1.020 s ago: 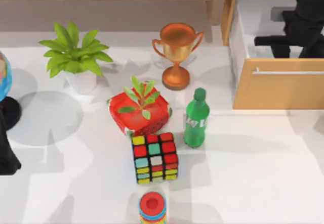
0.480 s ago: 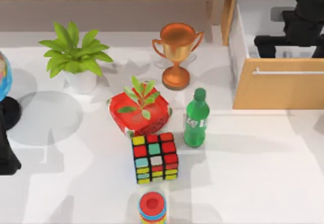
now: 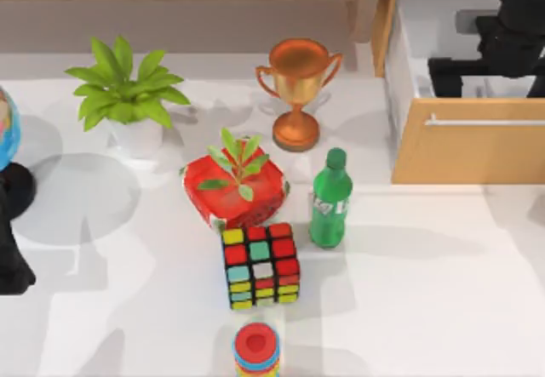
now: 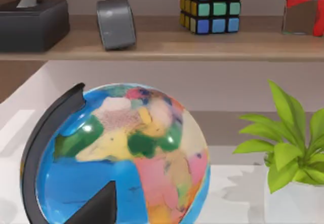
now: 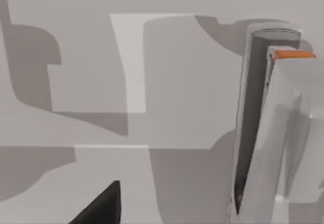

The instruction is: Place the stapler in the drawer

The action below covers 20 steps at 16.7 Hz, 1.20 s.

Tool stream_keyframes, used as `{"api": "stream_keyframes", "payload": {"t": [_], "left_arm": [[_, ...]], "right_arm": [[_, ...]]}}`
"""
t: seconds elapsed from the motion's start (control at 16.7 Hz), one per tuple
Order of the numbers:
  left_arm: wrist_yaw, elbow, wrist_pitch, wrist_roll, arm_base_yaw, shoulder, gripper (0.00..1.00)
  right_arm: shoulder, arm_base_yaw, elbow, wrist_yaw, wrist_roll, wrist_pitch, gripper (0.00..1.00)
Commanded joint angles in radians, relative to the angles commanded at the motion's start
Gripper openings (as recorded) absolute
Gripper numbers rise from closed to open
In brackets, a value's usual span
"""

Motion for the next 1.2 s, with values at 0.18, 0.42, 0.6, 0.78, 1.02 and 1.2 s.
{"api": "stream_keyframes", "payload": {"t": [0.18,0.42,0.6,0.78,1.02,1.2], "left_arm": [[0.0,0.0,0.0,0.0,0.0,0.0,1.0],[0.0,0.0,0.0,0.0,0.0,0.0,1.0],[0.0,0.0,0.0,0.0,0.0,0.0,1.0],[0.0,0.0,0.0,0.0,0.0,0.0,1.0],[0.0,0.0,0.0,0.0,0.0,0.0,1.0],[0.0,0.0,0.0,0.0,0.0,0.0,1.0]], "right_arm": [[-0.11,-0.003,-0.094,-0.005,-0.058,0.087,1.0],[-0.308,0.02,-0.287,-0.021,-0.189,0.318,1.0],[-0.447,0.083,-0.47,-0.04,-0.318,0.555,1.0],[-0.566,0.159,-0.681,-0.053,-0.467,0.83,1.0],[-0.678,0.241,-0.979,-0.045,-0.681,1.237,1.0],[-0.735,0.28,-1.197,-0.016,-0.845,1.56,1.0]]}}
